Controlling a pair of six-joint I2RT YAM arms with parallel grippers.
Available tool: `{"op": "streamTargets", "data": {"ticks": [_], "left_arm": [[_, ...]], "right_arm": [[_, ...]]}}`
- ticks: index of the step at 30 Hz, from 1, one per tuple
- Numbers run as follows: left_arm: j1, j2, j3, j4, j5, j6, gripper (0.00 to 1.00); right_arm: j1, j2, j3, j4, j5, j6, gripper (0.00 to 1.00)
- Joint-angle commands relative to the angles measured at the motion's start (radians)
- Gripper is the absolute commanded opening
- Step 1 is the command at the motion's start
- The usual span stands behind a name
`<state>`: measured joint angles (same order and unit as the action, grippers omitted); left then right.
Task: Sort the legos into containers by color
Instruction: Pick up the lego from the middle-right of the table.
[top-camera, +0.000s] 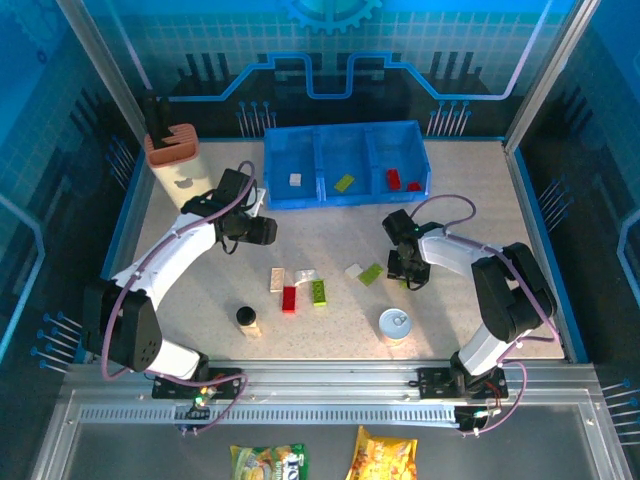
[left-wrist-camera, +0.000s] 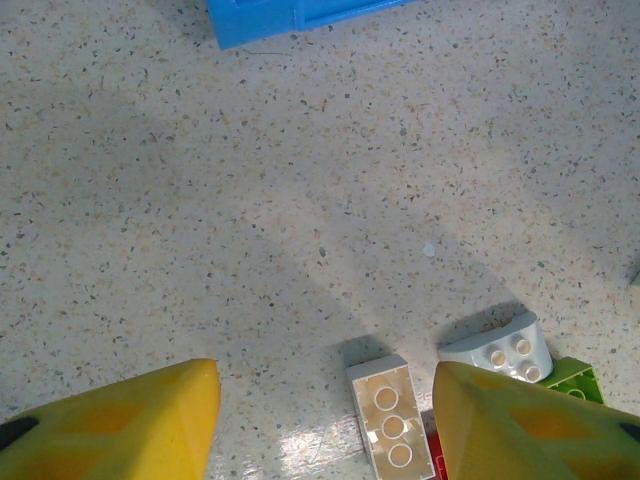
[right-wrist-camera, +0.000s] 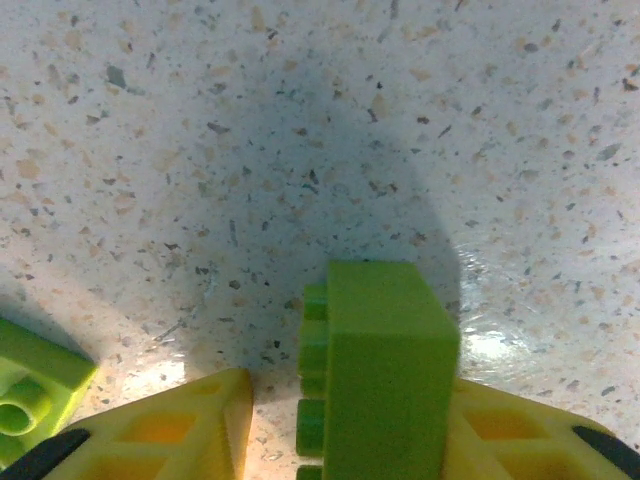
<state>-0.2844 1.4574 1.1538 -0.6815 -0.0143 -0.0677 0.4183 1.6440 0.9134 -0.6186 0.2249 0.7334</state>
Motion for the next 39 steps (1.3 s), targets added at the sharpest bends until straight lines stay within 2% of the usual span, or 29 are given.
{"op": "streamTargets", "data": {"ticks": [1,25,39], "left_arm": [[0.008,-0.032,-0.017,0.006,-0.009,0.026,0.59],[0.008,-0.042,-0.020,0.005,-0.007,0.027,0.59],[0.009,-0.043,-0.019,0.005,-0.006,0.028,0.59]], "right_arm": [[0.011,0.014,-0.005,-0.004,0.007,0.013,0.43],[0.016,0.004,0.007,-0.022,0.013,-0.005,0.29],[0.047,0.004,0.097,-0.077,0.033,-0.031,0.26]]}}
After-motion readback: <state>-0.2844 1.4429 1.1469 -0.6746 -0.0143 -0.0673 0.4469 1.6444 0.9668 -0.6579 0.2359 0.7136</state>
